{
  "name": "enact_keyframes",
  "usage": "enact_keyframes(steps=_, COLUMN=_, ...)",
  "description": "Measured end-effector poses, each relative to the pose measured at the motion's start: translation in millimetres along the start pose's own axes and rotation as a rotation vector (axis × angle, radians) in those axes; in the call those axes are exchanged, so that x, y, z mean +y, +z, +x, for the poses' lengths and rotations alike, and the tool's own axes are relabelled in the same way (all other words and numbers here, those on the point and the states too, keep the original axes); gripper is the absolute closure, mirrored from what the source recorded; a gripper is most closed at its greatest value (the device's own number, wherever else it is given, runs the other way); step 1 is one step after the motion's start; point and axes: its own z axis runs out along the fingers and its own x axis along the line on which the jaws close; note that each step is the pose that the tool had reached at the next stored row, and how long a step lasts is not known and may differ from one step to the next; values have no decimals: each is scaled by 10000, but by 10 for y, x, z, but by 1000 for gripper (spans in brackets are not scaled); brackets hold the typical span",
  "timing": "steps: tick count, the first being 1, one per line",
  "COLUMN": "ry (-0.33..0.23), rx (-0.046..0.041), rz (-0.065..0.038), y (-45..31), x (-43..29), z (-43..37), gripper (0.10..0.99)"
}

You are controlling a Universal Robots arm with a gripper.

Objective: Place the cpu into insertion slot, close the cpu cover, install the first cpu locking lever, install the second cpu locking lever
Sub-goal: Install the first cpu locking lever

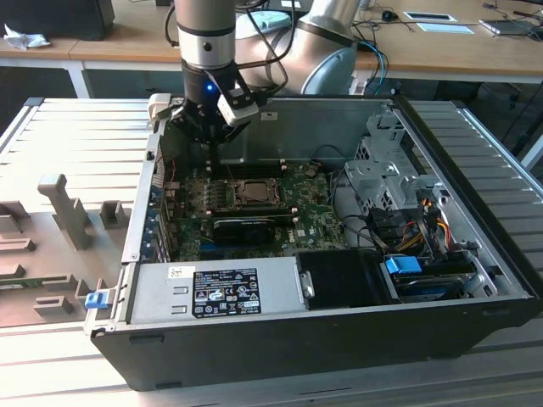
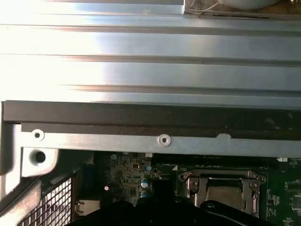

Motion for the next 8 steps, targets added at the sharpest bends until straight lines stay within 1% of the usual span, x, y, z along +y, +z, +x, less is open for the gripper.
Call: enact_keyframes(steps=8, ry=-1, rx=1, rz=1, y=2, x=-2, z=-99, gripper=980)
